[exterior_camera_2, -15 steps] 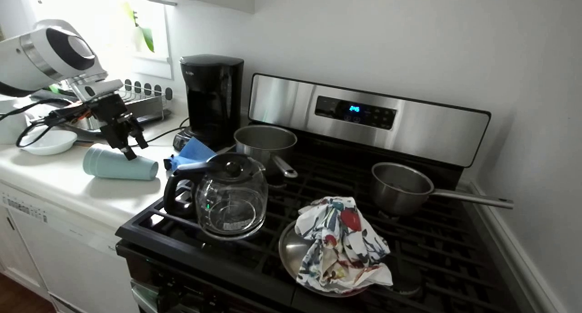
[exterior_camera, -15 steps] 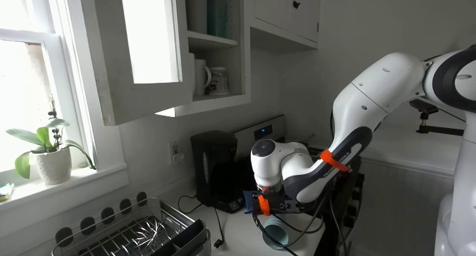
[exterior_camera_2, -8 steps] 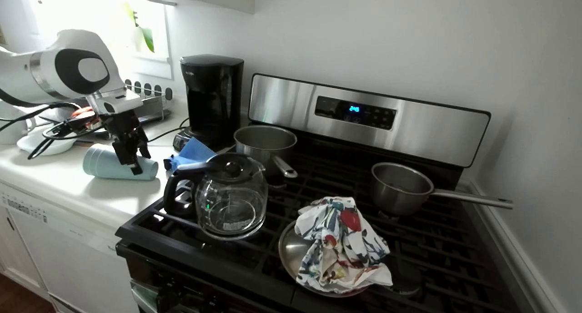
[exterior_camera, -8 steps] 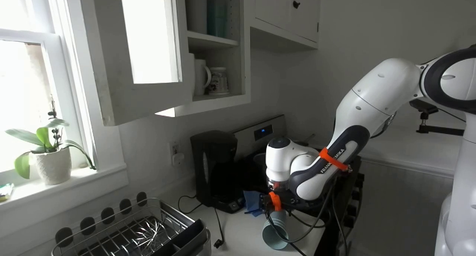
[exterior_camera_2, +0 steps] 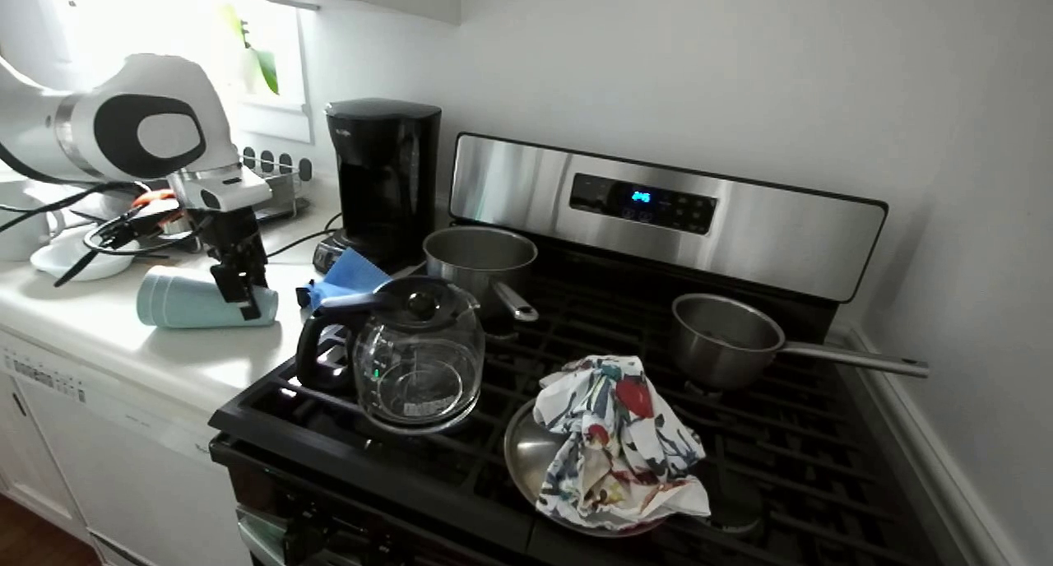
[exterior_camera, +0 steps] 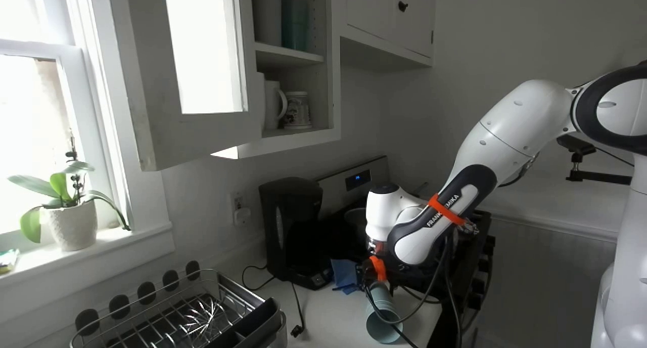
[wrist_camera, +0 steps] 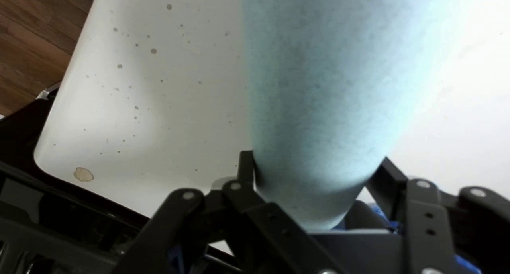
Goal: Stack all the blue cups together, flip the stacked blue cups and place them upside down on the kitchen counter
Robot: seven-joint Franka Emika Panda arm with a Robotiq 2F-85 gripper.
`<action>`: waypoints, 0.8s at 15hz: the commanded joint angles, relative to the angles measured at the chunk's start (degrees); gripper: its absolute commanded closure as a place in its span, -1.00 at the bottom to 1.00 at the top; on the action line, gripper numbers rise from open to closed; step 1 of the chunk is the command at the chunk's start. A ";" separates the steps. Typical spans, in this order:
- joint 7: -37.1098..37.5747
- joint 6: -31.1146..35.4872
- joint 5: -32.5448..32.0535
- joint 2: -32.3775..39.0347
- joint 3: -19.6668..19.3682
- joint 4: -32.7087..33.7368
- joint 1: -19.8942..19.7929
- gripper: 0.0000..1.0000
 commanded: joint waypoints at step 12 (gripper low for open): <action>16.83 -17.95 -15.85 -13.57 7.75 0.19 -1.82 0.10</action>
